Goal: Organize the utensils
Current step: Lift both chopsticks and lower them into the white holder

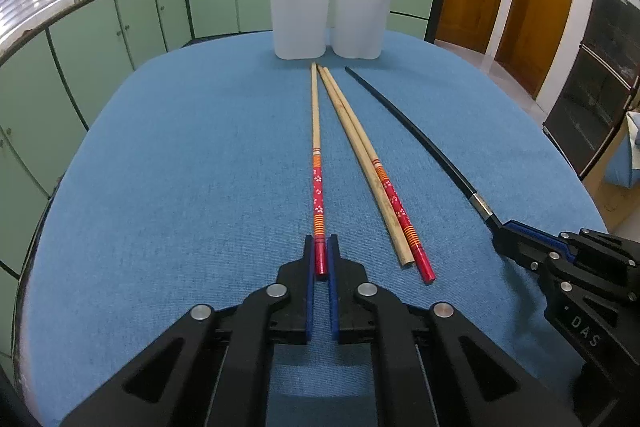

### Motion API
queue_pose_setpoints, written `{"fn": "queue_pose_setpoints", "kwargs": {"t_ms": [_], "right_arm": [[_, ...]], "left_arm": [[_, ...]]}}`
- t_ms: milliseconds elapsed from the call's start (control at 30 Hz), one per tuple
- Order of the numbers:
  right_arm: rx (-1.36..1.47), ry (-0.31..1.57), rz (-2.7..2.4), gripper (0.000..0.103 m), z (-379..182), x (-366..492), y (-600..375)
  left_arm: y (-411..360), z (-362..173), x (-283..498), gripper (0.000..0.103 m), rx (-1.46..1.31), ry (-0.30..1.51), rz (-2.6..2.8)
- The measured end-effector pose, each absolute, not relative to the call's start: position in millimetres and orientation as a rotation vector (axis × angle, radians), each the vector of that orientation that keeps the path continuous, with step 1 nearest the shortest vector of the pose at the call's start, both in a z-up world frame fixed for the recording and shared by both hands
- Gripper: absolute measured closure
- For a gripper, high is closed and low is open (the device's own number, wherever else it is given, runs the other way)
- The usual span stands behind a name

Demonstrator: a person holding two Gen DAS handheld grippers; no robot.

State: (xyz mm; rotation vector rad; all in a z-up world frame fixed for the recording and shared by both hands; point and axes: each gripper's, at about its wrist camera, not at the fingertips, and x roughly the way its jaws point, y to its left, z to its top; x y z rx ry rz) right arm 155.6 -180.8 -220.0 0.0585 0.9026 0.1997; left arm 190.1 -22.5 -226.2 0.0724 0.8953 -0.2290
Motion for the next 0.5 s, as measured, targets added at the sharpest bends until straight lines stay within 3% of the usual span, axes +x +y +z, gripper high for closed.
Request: {"fn": "queue_pose_setpoints", "kwargs": {"t_ms": [500], "right_arm": [[0.070, 0.789, 0.253, 0.097, -160, 143, -189]], "left_arm": [[-3, -156, 169, 0.097, 0.062, 0.755, -0.233]]}}
